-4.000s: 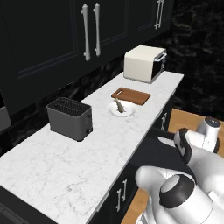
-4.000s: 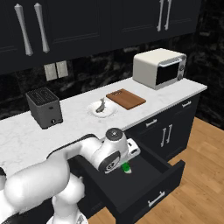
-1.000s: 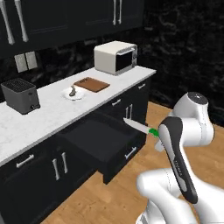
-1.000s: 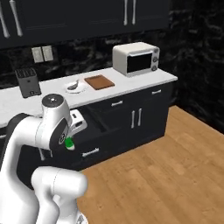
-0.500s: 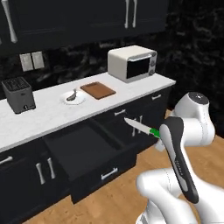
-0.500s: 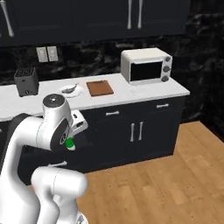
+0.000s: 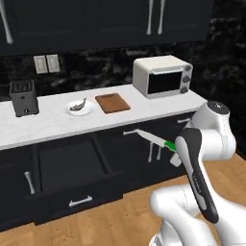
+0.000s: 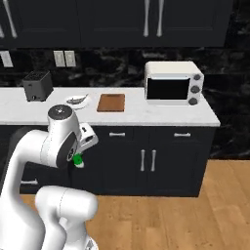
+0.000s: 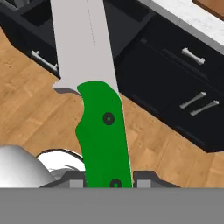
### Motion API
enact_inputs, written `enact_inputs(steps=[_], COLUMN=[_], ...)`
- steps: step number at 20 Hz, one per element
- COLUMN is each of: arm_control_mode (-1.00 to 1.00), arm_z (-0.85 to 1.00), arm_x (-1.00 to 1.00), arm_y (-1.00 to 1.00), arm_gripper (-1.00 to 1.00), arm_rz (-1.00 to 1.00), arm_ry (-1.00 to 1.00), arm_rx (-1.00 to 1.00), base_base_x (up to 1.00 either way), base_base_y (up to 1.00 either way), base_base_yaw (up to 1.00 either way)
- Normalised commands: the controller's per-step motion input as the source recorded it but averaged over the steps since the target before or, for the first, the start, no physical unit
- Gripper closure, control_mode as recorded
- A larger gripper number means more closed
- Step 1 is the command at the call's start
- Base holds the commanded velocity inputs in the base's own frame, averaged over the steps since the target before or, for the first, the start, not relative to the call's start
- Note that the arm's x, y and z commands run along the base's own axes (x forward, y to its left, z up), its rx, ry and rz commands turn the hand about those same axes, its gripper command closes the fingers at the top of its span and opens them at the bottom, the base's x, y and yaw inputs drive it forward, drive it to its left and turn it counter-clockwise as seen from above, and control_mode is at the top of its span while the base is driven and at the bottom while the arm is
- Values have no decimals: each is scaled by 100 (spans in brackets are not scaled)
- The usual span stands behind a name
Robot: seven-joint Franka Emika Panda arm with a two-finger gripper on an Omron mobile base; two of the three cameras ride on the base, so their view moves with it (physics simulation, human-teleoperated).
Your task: Pick up the knife from the drawer and place it on the cutting board. Then place the meat from the plate to the cutting board.
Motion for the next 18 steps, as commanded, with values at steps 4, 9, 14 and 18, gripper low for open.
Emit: enact_inputs(steps=[4, 9, 14, 18], arm_control_mode=[100, 100, 100, 100], arm_z=[0, 0, 0, 0], arm_x=[0, 0, 0, 0], arm_y=[0, 0, 0, 0], arm_gripper=[100, 100, 100, 100], arm_rz=[0, 0, 0, 0], arm_ry=[0, 0, 0, 0], arm_rx=[0, 0, 0, 0], base_base_x=[64, 96, 70, 77], base_base_y=[-77, -38, -39, -25], base_base_yaw=[50, 46, 37, 24])
